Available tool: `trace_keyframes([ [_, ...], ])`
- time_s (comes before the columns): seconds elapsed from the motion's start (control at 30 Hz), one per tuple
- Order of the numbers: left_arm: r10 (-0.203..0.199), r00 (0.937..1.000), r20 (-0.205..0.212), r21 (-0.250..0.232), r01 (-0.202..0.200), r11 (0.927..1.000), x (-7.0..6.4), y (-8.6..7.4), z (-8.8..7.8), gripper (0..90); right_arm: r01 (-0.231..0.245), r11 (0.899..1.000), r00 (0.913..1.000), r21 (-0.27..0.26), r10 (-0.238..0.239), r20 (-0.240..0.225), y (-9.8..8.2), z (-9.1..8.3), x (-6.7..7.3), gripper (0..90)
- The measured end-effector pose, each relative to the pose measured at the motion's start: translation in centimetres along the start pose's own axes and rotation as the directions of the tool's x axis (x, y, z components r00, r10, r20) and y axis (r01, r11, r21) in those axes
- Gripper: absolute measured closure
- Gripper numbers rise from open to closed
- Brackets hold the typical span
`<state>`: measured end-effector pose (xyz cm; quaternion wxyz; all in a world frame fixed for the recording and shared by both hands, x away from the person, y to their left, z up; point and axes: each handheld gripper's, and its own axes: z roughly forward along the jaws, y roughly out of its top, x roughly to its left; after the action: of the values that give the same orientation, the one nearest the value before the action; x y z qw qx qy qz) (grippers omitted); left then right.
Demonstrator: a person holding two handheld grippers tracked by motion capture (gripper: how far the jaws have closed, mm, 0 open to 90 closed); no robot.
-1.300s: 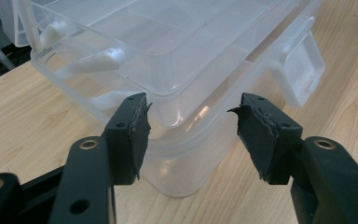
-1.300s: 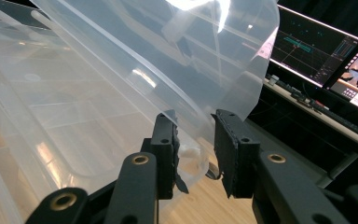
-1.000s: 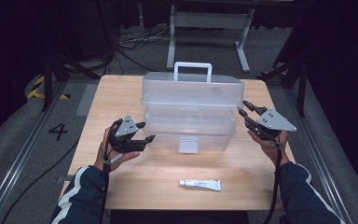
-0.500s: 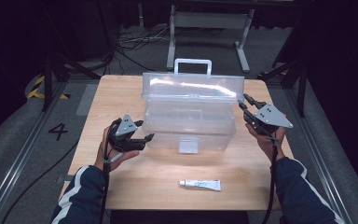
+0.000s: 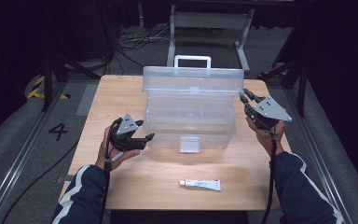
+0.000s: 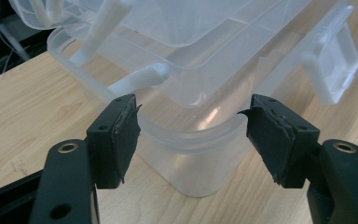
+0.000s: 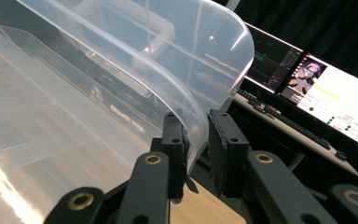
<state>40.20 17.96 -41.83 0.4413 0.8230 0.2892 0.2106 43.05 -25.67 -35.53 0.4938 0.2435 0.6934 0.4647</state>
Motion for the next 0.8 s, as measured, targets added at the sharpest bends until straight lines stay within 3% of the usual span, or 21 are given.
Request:
trace_keyframes([
  [0.13,-0.008,0.9999,-0.006,-0.013,0.008,0.9999,0.0,0.1,-0.2,35.0,0.001,1.000,1.0000,0.003,-0.002,0.005,0.2,0.2,-0.2,78.3],
  [0.53,0.021,0.9997,-0.009,-0.022,-0.022,0.9995,-0.4,0.4,-0.3,38.9,0.017,0.999,0.9997,0.034,-0.018,0.017,1.3,1.1,-0.8,79.9],
  [0.63,0.026,0.9993,0.026,-0.049,-0.025,0.9985,-0.7,0.6,-0.5,40.0,0.009,0.999,0.9999,0.050,-0.010,0.014,1.7,1.4,-1.1,79.9],
  [0.8,0.046,0.9988,0.019,-0.046,-0.045,0.9979,-1.1,1.0,-0.4,39.8,0.010,0.997,0.9998,0.074,-0.011,0.014,2.3,1.9,-1.5,80.3],
])
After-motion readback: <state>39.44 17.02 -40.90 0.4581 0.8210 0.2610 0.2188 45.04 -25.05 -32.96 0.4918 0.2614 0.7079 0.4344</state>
